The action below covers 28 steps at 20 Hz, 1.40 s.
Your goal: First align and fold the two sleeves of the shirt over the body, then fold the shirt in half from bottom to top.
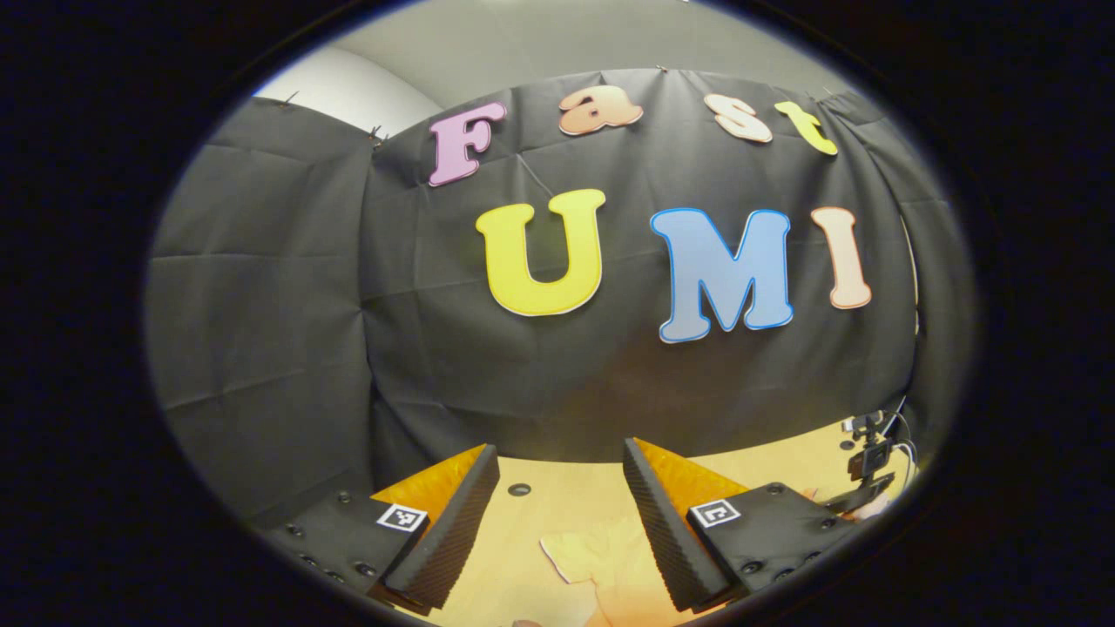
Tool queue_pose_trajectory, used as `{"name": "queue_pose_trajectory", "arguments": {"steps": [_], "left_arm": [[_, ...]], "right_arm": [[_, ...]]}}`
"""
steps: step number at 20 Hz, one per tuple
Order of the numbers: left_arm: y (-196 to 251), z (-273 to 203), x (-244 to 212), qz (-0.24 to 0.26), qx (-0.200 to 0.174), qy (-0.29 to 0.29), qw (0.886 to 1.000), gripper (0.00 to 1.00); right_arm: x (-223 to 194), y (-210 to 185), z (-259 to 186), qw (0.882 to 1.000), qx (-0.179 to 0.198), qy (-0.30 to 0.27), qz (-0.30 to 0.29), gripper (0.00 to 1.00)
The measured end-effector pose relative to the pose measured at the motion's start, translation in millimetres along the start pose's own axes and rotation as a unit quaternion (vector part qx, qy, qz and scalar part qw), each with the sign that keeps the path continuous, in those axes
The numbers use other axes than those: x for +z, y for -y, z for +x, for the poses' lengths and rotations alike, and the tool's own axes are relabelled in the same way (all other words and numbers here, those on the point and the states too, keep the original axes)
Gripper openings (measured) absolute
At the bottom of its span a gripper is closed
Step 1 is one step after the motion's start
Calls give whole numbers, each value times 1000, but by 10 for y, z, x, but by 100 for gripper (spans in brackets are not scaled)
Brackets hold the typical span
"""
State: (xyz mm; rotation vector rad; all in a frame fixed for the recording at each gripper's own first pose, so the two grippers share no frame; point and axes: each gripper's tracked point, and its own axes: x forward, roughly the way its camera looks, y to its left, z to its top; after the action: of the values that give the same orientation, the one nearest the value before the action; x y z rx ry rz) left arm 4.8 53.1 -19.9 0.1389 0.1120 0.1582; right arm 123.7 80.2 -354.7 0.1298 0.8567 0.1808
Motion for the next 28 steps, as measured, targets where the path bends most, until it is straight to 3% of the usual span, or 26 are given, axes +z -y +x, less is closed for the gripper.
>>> {"name": "queue_pose_trajectory", "arguments": {"steps": [8, 11, 14, 16, 17, 18, 19, 20, 21, 22, 24, 28], "left_arm": [[-274, 0, -75, 1, 20, -5, 1000, 94], [-385, 8, -126, 0, 28, -10, 1000, 95], [-443, 3, -191, -1, 30, -15, 999, 94], [-445, 39, -244, -4, 27, -19, 999, 95], [-436, 64, -281, -6, 24, -22, 999, 95], [-434, 83, -342, -7, 21, -25, 999, 95], [-433, 124, -425, -8, 17, -29, 999, 95], [-409, 179, -503, -8, 13, -34, 999, 95], [-385, 235, -591, -7, 8, -39, 999, 95], [-363, 301, -697, -7, 2, -45, 999, 95], [-337, 424, -930, -11, -7, -59, 998, 95], [-265, 789, -1552, -17, -27, -100, 995, 94]], "right_arm": [[-18, -1305, 16, 992, 109, -12, -64, 5], [-122, -1570, 75, 988, 122, -21, -94, 5], [-203, -1622, 105, 987, 119, -30, -105, 5], [-203, -1602, 110, 987, 117, -31, -103, 11], [-172, -1595, 86, 988, 115, -28, -103, 16], [-128, -1543, 56, 989, 106, -22, -105, 31], [-83, -1518, 21, 989, 101, -15, -107, 34], [-43, -1500, -31, 989, 98, -7, -107, 28], [12, -1481, -90, 990, 96, 1, -108, 34], [51, -1469, -162, 990, 94, 10, -109, 28], [128, -1461, -342, 989, 97, 24, -108, 34], [292, -1485, -869, 987, 104, 64, -105, 34]]}}
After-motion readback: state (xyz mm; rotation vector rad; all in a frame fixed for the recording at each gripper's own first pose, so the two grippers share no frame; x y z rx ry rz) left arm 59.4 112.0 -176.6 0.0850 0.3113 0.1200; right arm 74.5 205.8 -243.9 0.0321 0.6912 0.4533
